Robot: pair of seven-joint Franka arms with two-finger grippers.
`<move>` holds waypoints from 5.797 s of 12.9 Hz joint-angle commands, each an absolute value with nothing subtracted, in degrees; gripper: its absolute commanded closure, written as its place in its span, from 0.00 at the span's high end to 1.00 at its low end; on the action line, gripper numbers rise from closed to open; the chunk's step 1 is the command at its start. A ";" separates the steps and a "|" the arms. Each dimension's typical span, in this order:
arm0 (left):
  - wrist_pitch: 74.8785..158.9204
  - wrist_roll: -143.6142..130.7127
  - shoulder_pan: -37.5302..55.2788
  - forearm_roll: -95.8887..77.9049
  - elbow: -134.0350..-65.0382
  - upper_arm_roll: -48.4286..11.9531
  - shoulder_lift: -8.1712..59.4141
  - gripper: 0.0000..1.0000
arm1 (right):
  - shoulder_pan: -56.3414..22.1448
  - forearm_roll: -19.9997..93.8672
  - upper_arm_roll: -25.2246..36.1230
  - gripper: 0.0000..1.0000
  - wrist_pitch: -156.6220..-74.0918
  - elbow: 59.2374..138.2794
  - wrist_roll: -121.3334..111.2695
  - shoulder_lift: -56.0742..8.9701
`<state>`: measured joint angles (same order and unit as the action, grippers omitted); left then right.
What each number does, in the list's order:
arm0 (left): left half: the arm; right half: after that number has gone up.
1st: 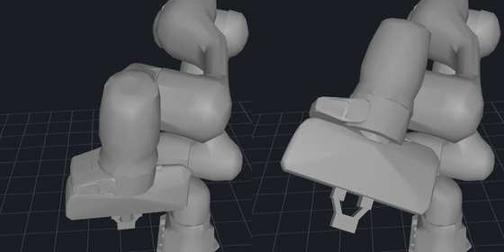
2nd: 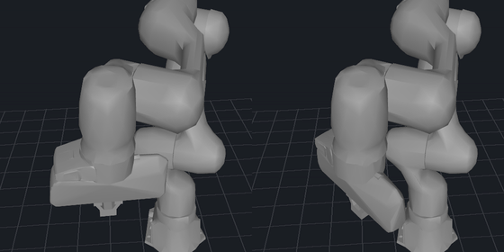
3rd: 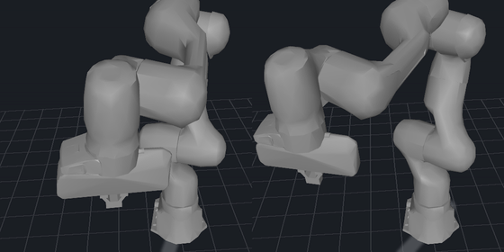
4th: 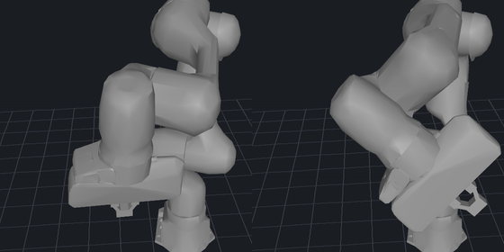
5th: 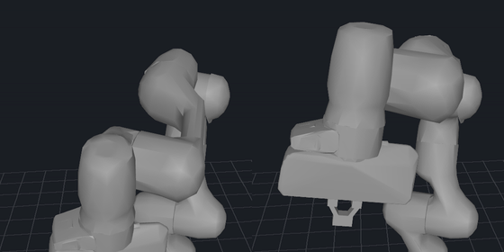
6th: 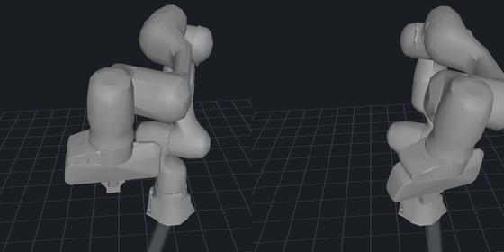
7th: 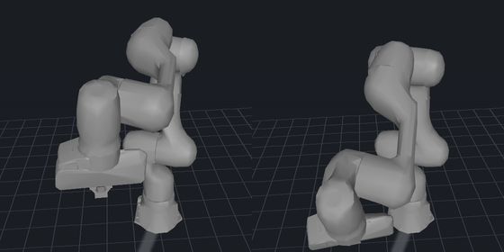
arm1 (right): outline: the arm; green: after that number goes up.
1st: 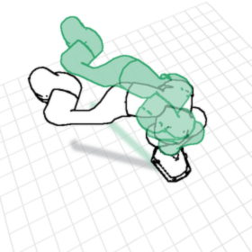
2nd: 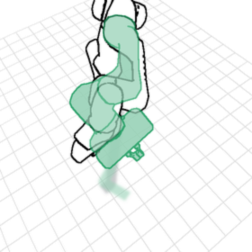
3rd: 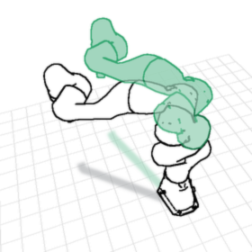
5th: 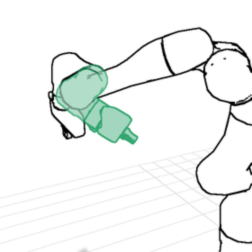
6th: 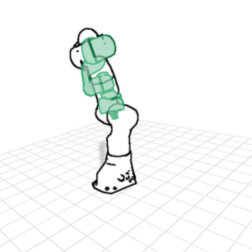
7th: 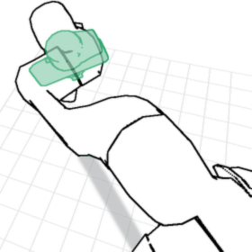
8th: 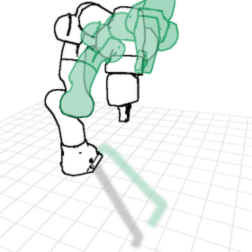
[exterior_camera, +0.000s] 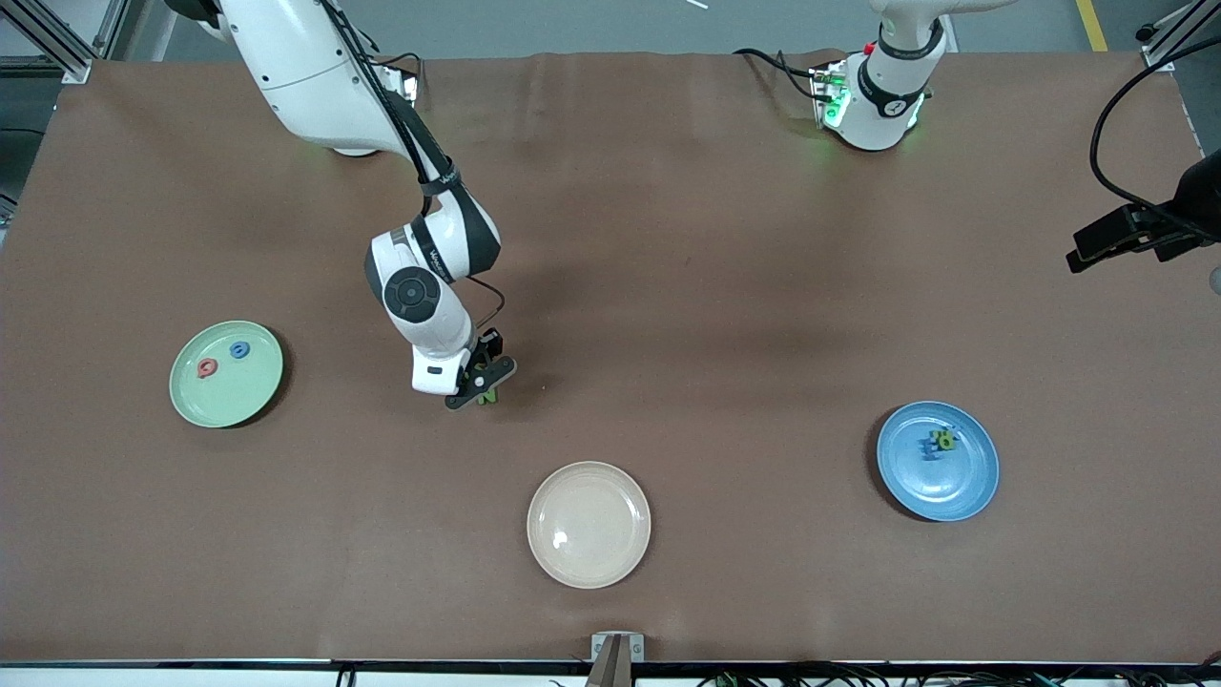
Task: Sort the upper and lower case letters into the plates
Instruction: 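Carry the B to the green plate with the right gripper and release, then move the right gripper to the green N and grasp it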
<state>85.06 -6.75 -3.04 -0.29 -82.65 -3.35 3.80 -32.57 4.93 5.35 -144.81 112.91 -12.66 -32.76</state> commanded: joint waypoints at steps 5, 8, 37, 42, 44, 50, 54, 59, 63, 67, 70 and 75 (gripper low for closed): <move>88.24 -5.36 -2.02 -0.70 -85.78 -2.29 1.14 1.00 | -28.33 5.80 5.45 0.24 -133.11 113.38 -13.88 -25.78; 89.81 -5.36 -2.28 -0.79 -85.78 -2.29 1.40 1.00 | -20.51 5.10 5.71 0.24 -120.62 113.64 -20.36 -17.69; 89.82 -5.36 -2.29 0.00 -83.76 -2.29 3.08 1.00 | 7.65 2.64 5.45 0.98 -132.06 119.12 -45.09 -20.85; 89.91 -5.36 -2.19 -0.53 -83.85 -2.46 2.64 1.00 | -1.73 2.46 5.36 0.98 -112.61 113.47 -25.35 -11.27; 89.91 -5.36 -2.20 -0.09 -83.59 -2.37 2.81 1.00 | -7.79 2.46 5.27 0.98 -109.61 113.55 -13.42 -8.27; 89.91 -5.36 -2.37 0.18 -83.50 -2.11 2.72 1.00 | -28.54 2.64 5.19 0.98 -117.40 113.38 19.03 -10.53; 89.47 -5.36 -2.46 0.18 -83.67 -2.11 2.64 1.00 | -33.48 3.95 5.10 0.98 -130.30 112.68 25.40 -19.39; 89.47 -5.45 -2.29 2.28 -83.67 -2.46 2.72 1.00 | -33.84 3.87 5.10 0.98 -138.08 107.42 24.79 -29.78; 89.47 -5.36 -2.37 2.28 -84.11 -2.46 2.55 1.00 | -32.96 3.95 5.10 0.98 -138.51 103.89 19.09 -34.36; 89.65 -5.36 -2.37 2.20 -84.64 -2.46 2.46 1.00 | -32.52 3.95 5.10 0.98 -140.09 103.45 16.89 -36.38; 89.74 -5.36 -2.37 2.20 -84.64 -2.55 2.46 1.00 | -32.61 3.96 5.10 0.90 -141.94 103.45 16.26 -37.70; 89.82 -5.36 -2.37 2.28 -84.64 -2.46 2.55 1.00 | -32.43 3.87 5.10 0.69 -142.38 102.83 16.17 -38.50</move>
<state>89.94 -6.36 -2.31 1.07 -84.56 -2.31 2.77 -33.21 3.47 5.53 -142.19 103.78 17.29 -37.88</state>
